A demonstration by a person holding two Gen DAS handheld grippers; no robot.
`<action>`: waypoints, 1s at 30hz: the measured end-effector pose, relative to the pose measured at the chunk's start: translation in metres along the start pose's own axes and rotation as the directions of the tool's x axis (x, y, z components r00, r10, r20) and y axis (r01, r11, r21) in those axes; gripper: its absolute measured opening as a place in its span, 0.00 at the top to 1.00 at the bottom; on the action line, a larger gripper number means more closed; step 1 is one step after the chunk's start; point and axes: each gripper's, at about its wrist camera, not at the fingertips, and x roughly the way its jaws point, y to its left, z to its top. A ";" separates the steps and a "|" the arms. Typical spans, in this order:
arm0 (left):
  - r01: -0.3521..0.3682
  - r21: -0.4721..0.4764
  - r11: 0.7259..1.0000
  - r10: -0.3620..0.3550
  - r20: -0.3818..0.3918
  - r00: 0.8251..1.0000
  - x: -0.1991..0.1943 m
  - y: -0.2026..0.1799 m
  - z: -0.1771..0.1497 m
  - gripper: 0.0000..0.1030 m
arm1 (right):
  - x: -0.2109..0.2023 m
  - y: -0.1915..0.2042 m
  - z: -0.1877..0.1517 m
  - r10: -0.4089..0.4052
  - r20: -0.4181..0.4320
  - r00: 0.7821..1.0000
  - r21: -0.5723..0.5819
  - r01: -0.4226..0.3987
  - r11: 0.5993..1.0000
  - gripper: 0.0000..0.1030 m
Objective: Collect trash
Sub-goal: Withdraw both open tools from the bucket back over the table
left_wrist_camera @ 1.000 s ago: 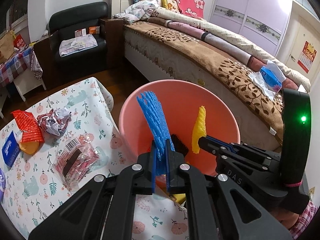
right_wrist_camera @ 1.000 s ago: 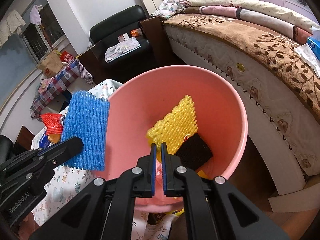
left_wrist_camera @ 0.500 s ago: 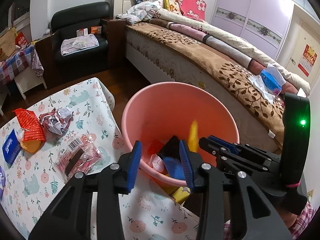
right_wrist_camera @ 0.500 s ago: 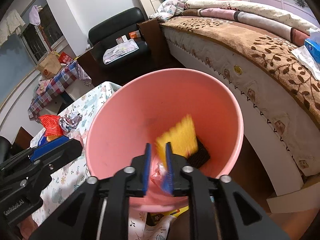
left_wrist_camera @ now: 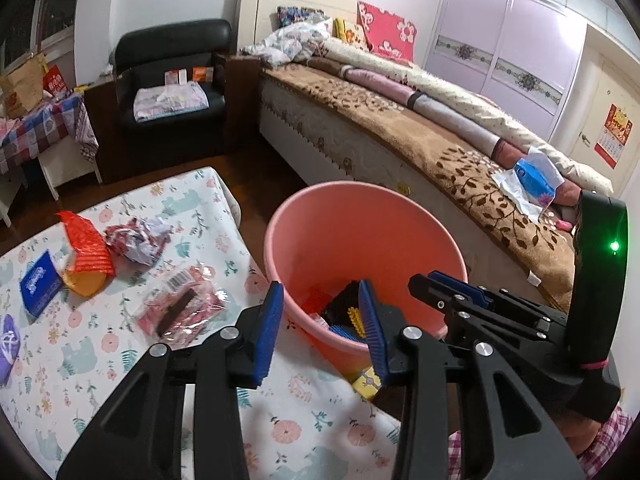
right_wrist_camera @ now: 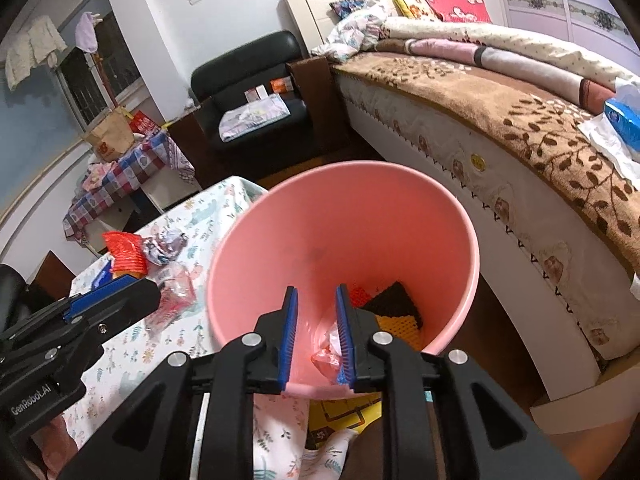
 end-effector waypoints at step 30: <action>-0.279 -0.297 0.913 0.302 0.036 0.953 -0.126 0.142 -0.103 0.62 | -0.042 0.160 -0.077 0.254 -0.075 0.964 -0.327 -0.264 0.907 0.32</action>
